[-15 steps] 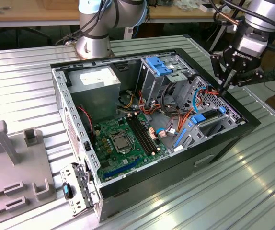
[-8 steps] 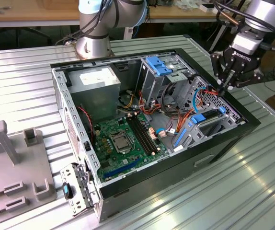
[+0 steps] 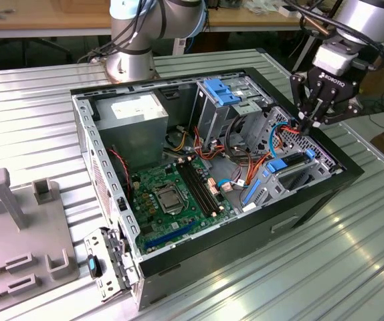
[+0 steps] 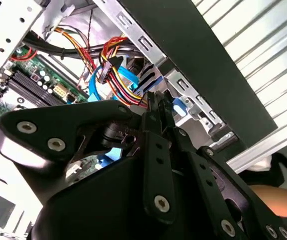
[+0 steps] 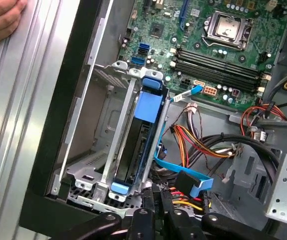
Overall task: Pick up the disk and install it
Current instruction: 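Insert the first disk wire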
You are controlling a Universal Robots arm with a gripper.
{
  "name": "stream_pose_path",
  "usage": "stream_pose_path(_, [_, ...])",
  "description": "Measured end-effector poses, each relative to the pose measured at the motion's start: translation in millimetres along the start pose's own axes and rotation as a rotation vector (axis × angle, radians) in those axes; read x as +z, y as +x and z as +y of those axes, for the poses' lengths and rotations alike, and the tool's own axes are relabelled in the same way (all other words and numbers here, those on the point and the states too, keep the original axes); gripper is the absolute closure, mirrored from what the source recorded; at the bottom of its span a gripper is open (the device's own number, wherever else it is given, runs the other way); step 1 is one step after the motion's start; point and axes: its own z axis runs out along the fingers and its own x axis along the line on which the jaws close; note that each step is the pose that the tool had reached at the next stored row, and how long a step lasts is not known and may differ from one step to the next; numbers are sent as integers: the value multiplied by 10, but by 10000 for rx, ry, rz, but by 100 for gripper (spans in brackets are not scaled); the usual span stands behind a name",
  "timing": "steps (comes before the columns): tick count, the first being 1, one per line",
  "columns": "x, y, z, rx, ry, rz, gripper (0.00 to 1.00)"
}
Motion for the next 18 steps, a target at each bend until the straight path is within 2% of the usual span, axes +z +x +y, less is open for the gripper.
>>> stream_pose_path(7, [14,-1,0,1101,-95,42,83])
stream_pose_path(12, [23,25,8,1303,-117,73,83])
stream_pose_path(18, [33,129,37,1374,-135,133,83])
